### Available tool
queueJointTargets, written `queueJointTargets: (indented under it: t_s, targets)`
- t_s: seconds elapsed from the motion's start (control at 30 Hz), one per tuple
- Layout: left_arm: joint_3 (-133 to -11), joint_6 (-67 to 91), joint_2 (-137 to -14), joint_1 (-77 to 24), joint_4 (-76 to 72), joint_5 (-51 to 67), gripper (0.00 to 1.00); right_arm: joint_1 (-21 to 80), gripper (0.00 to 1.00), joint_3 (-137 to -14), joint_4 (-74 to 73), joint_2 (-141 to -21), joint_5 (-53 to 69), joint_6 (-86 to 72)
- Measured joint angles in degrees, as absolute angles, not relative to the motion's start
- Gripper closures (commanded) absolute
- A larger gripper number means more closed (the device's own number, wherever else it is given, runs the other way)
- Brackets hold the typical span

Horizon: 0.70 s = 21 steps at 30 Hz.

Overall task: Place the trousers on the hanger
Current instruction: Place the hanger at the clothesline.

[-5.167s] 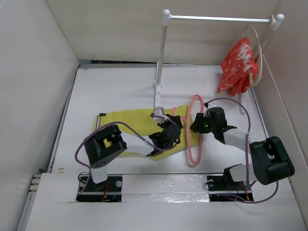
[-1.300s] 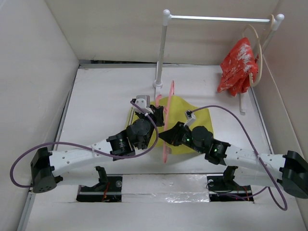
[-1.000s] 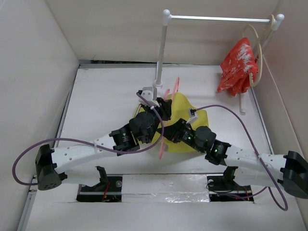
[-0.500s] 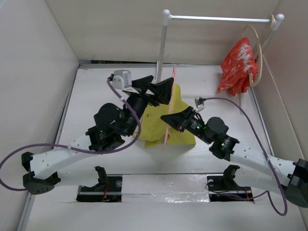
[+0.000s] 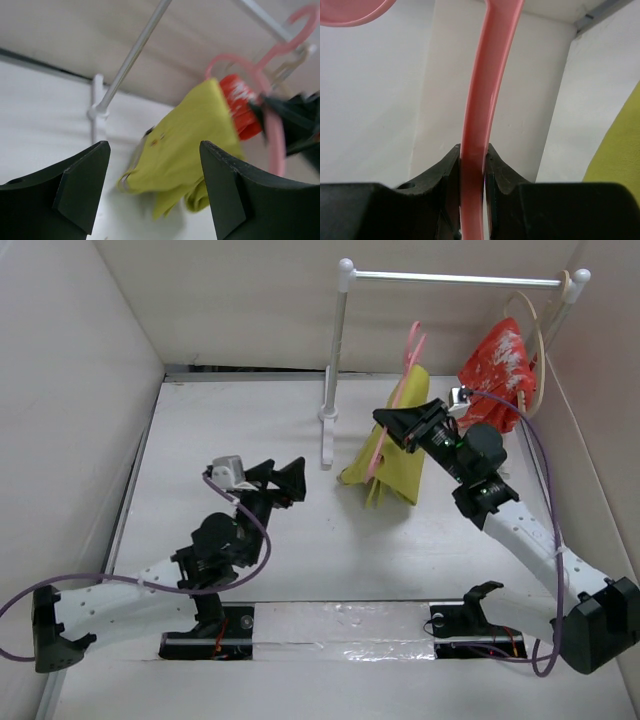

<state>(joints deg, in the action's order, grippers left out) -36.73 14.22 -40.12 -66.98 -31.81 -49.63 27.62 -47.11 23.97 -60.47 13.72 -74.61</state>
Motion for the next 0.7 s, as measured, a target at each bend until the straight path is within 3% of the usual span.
queueJointTargets:
  t_s: [0.33,0.7]
  targets:
    - [-25.8,13.6,-45.0,-66.6,-33.3,-52.1,0.30,15.2,1.00,-63.0,21.2,-74.5,20.3,-73.3]
    - [-24.3,15.6,-43.5,-65.4,-33.8,-49.8,0.31,7.6,1.00,-77.9,16.3,-88.4,28.1,-72.7]
